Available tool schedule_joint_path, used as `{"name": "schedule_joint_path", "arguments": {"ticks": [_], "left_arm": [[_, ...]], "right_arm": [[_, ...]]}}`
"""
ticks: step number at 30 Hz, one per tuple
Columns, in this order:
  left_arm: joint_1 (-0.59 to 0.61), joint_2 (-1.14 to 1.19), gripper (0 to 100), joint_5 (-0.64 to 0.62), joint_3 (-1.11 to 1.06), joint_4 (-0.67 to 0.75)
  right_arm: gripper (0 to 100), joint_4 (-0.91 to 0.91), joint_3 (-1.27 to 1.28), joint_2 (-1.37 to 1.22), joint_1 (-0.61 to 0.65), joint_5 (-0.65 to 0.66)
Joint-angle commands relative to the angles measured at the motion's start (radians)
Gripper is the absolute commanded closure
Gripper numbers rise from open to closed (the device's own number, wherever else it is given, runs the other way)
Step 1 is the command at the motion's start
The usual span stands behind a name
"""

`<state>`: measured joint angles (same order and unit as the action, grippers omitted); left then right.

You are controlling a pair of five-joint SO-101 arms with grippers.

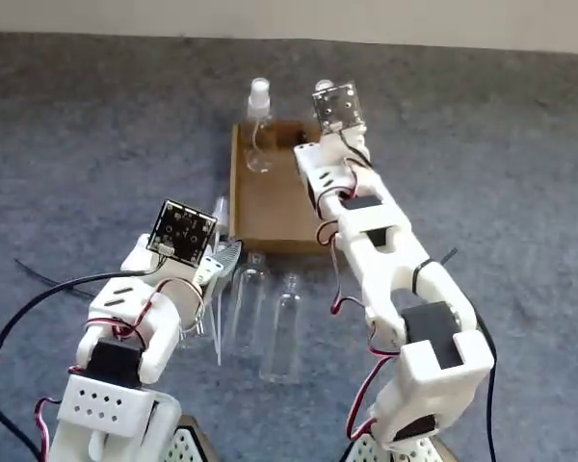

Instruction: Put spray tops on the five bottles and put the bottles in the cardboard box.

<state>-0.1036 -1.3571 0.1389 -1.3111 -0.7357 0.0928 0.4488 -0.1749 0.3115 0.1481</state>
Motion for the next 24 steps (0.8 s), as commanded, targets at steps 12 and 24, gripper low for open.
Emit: {"name": "schedule_joint_path", "arguments": {"ticks": [12, 24], "left_arm": [[0.010, -0.005, 76, -0.005, 0.005, 0.023], [0.010, -0.005, 76, -0.005, 0.005, 0.023]], "right_arm": [[68.3, -0.140, -0.142, 0.022, 0.010, 0.014], [68.3, -0.291, -0.255, 0.024, 0.001, 0.014]]}}
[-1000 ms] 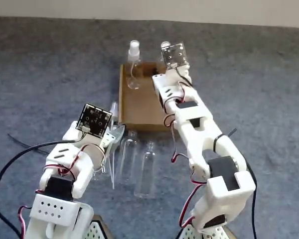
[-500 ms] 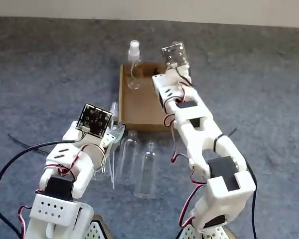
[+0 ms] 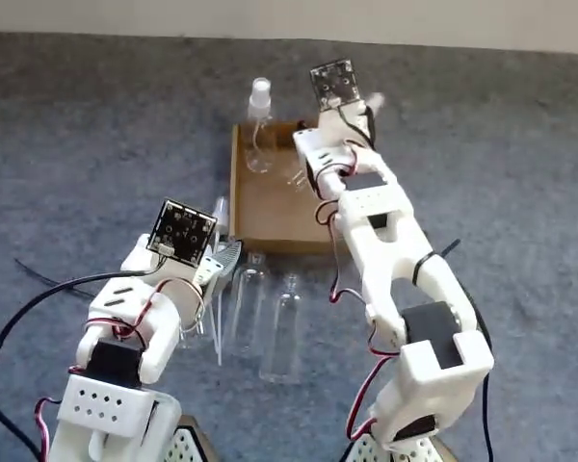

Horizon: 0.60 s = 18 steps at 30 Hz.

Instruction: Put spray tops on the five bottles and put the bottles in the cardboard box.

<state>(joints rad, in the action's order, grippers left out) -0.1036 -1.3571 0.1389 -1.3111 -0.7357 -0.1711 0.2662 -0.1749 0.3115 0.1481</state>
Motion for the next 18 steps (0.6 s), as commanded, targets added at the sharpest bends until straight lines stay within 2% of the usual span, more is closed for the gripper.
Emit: {"name": "schedule_joint_path", "arguments": {"ticks": [1, 6, 10, 15, 18], "left_arm": [[0.010, -0.005, 76, -0.005, 0.005, 0.023], [0.010, -0.005, 76, -0.005, 0.005, 0.023], [0.010, -0.005, 76, -0.005, 0.004, 0.023], [0.007, -0.005, 76, -0.005, 0.004, 0.023], [0.005, -0.004, 76, -0.005, 0.004, 0.023]], "right_arm": [[68.3, -0.045, -0.073, 0.024, -0.004, 0.014], [68.3, -0.214, -0.127, 0.024, -0.015, 0.008], [68.4, -0.475, -0.251, 0.024, -0.008, -0.017], [68.4, -0.817, -0.498, 0.013, -0.012, -0.287], [68.4, -0.894, -0.608, -0.027, -0.010, -0.344]]}}
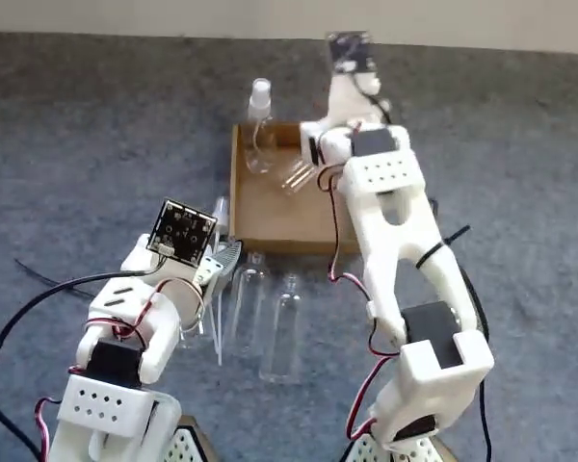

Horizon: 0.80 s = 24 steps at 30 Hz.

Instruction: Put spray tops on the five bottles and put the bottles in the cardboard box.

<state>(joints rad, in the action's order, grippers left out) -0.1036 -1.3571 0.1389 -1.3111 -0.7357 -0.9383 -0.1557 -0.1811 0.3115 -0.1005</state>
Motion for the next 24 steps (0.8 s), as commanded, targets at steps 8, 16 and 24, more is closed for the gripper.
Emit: {"name": "schedule_joint_path", "arguments": {"ticks": [8, 16, 24], "left_arm": [[0.008, -0.002, 76, -0.005, 0.004, 0.023], [0.010, -0.004, 76, -0.005, 0.004, 0.023], [0.010, -0.005, 76, -0.005, 0.004, 0.025]], "right_arm": [[68.4, -0.340, -0.397, -0.272, 0.050, -0.103], [68.4, -0.417, -0.704, -0.452, 0.059, -0.104], [68.4, -0.409, -0.848, -0.656, 0.058, -0.104]]}}
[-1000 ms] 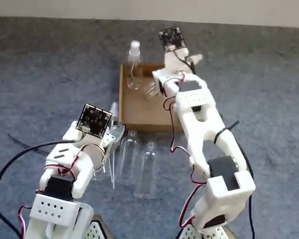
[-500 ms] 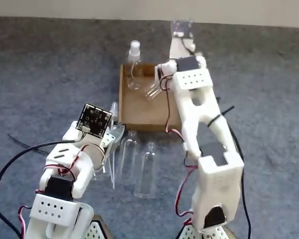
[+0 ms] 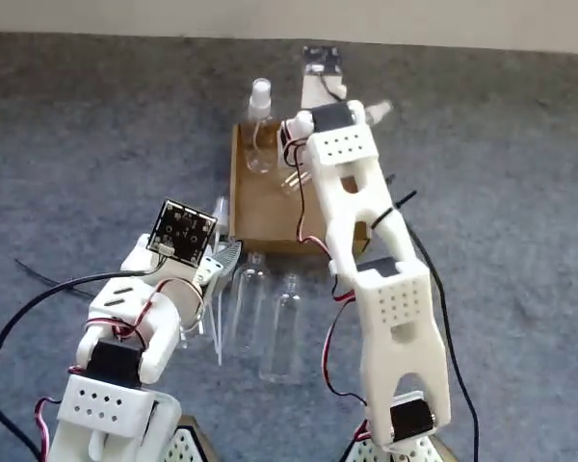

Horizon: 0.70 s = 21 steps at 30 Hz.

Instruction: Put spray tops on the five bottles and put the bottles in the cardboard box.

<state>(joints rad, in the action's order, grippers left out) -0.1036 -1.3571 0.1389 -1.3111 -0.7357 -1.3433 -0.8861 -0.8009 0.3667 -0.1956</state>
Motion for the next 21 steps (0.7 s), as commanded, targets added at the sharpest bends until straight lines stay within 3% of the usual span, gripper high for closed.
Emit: {"name": "schedule_joint_path", "arguments": {"ticks": [1, 15, 21], "left_arm": [[0.010, -0.007, 76, -0.005, 0.004, 0.025], [0.010, -0.008, 76, -0.005, 0.004, 0.025], [0.010, -0.008, 76, -0.005, 0.004, 0.025]], "right_arm": [[68.4, -0.004, -0.145, -0.056, 0.002, -0.009], [69.1, -0.015, -0.286, -0.197, -0.024, -0.011], [88.4, -0.015, -0.291, -0.197, -0.076, -0.002]]}}
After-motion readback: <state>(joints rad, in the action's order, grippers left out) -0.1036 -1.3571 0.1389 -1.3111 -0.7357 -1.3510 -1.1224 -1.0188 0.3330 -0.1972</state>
